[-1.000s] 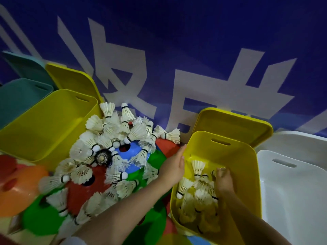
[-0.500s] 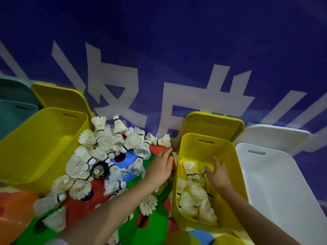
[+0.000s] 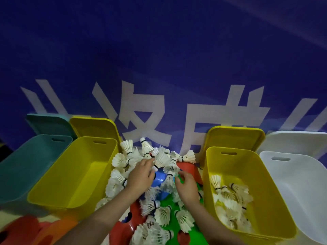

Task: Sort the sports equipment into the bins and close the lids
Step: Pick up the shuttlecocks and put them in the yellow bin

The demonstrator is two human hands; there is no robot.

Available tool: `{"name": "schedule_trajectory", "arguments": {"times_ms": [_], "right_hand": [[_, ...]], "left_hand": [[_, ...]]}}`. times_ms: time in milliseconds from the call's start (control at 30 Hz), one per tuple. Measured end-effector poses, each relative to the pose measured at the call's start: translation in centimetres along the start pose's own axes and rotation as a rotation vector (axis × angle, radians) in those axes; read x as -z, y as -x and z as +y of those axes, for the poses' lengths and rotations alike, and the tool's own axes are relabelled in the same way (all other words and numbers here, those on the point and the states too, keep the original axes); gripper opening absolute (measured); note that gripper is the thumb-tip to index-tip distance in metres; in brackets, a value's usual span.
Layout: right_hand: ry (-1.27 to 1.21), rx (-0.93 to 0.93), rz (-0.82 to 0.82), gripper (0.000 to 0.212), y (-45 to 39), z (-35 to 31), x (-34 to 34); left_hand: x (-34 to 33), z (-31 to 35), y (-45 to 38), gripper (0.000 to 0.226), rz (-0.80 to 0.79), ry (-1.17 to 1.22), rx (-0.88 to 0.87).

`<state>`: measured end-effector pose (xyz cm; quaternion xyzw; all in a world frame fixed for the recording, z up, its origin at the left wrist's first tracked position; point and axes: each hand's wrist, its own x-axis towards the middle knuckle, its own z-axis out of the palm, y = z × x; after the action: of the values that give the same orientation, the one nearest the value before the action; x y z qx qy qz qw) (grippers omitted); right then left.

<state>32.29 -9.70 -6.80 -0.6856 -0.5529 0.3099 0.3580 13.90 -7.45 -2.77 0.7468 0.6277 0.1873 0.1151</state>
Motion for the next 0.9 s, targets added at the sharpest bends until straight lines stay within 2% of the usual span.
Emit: {"name": "schedule_trajectory", "arguments": {"times_ms": [133,333,500,633,767,900], "right_hand": [[0.058,-0.195,-0.039,0.051,-0.4,1.2,-3.0],[0.112,-0.284,-0.148,0.066,-2.3,1.1,-4.2],[0.168,-0.275,-0.278,0.062,-2.5,2.3,-5.1],[0.129,-0.251,-0.261,0.06,-2.2,3.2,-5.3],[0.029,-0.246,-0.213,0.055,-2.1,2.9,-4.9],[-0.039,-0.221,-0.149,0.058,-1.9,2.5,-3.4]], "left_hand": [[0.0,0.6,-2.6,0.054,-0.052,-0.129,-0.105],[-1.8,0.3,-6.6,0.069,-0.166,-0.234,-0.142],[-4.3,-1.3,-7.3,0.064,-0.202,-0.239,-0.187],[-5.2,-2.7,-7.0,0.062,-0.204,-0.008,-0.209],[-4.5,-3.0,-6.4,0.064,-0.164,0.388,-0.09],[-3.3,-2.7,-6.0,0.062,-0.124,0.588,-0.057]]}}
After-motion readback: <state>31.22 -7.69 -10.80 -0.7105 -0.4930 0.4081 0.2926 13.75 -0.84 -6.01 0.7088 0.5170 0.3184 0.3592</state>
